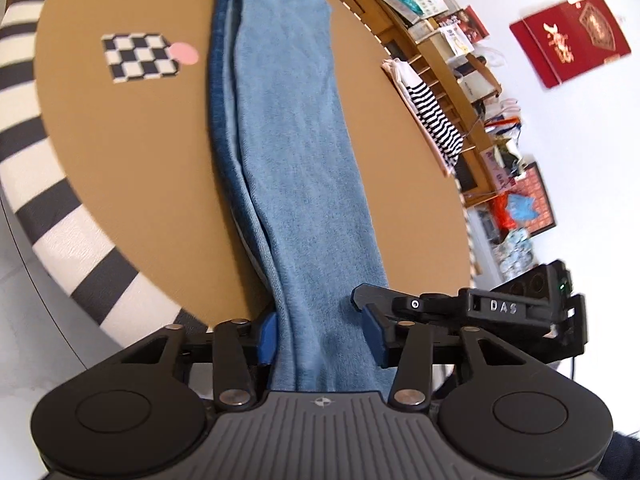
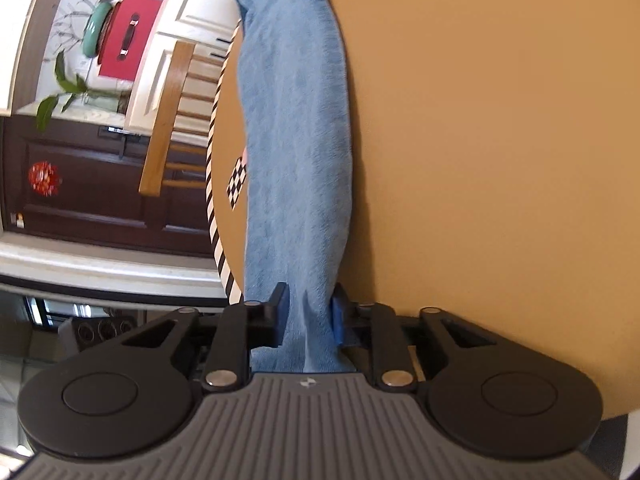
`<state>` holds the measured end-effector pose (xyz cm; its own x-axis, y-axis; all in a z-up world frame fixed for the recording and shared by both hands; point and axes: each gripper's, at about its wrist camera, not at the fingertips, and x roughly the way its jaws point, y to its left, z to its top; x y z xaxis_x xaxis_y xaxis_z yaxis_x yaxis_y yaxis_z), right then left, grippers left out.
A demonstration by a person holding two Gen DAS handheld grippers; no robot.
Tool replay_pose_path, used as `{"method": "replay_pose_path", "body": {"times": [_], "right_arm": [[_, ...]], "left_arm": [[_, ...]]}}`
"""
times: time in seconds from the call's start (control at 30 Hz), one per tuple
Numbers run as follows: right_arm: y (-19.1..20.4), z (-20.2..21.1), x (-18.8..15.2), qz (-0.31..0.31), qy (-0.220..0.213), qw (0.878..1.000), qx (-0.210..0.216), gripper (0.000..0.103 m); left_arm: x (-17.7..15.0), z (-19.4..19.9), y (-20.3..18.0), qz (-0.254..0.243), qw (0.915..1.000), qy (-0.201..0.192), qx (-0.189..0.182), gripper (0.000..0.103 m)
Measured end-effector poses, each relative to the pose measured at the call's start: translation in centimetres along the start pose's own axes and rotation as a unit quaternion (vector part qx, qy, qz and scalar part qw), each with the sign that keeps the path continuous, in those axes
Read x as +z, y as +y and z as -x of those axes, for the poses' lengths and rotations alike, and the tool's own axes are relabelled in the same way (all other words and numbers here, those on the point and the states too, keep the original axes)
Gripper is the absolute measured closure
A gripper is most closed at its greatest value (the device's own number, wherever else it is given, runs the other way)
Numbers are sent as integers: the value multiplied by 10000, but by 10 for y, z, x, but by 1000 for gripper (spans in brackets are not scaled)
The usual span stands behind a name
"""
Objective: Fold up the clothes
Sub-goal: 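Grasp the jeans leg ends with both tools and lift them toward the waistband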
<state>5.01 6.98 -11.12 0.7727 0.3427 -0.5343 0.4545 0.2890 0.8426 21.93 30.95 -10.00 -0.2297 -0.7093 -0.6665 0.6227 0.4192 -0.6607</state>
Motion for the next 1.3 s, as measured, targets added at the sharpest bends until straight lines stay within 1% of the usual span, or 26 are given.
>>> {"method": "replay_pose_path", "body": {"times": [0.03,0.07,0.1,0.13,0.17,0.27,0.4,0.47,0.53,0.63,0.73,0.83,0.9,0.97,1.03,1.1,1.17,1.23,1.3], "right_arm": [[-2,3,-1,-73,-21,10000,-6,84],[-5,6,-2,-97,-35,9999,-20,84],[-5,8,-2,-82,-45,9999,-40,84],[-4,8,-3,27,-35,9999,-115,92],[-2,7,-3,149,-23,9997,-197,96],[15,3,-4,685,14,9970,-374,96],[35,18,-7,989,-17,9947,-274,97],[45,27,-10,1129,48,9930,-354,97],[55,36,-15,1238,141,9912,-437,97],[71,53,-32,1328,294,9883,-689,97],[86,72,-56,1262,451,9877,-810,97],[103,92,-87,1152,544,9887,-792,97],[117,104,-101,1100,549,9899,-701,97],[134,115,-107,1080,469,9917,-512,97],[158,121,-93,1315,304,9902,-354,97],[182,124,-73,1563,130,9874,-211,97],[202,122,-36,1704,-40,9853,-120,97],[212,113,8,1664,-143,9859,-94,97],[216,94,54,1492,-174,9886,-86,97]], "left_arm": [[0,-1,-3,-106,9998,11,143,88],[1,-1,-3,-96,9998,23,167,91],[1,-2,-2,-50,9999,36,154,90],[2,-2,-1,-4,9999,49,142,91],[3,-1,-3,6,9999,54,107,92],[6,6,-8,2,10000,59,-17,95],[11,14,-15,-3,9998,66,-182,95],[10,23,-24,-136,9995,107,-258,95],[5,33,-36,-373,9988,173,-275,95],[-8,52,-56,-573,9975,286,-296,95],[-27,77,-77,-720,9961,369,-344,95],[-50,108,-98,-935,9942,360,-400,95],[-58,131,-107,-963,9934,260,-559,95],[-50,147,-118,-980,9927,94,-691,95],[-36,162,-129,-1049,9914,-112,-778,95],[-6,171,-134,-1052,9903,-392,-815,95],[29,171,-135,-975,9902,-609,-791,95],[71,162,-132,-807,9911,-771,-721,95],[115,144,-124,-416,9937,-837,-626,95]]}}
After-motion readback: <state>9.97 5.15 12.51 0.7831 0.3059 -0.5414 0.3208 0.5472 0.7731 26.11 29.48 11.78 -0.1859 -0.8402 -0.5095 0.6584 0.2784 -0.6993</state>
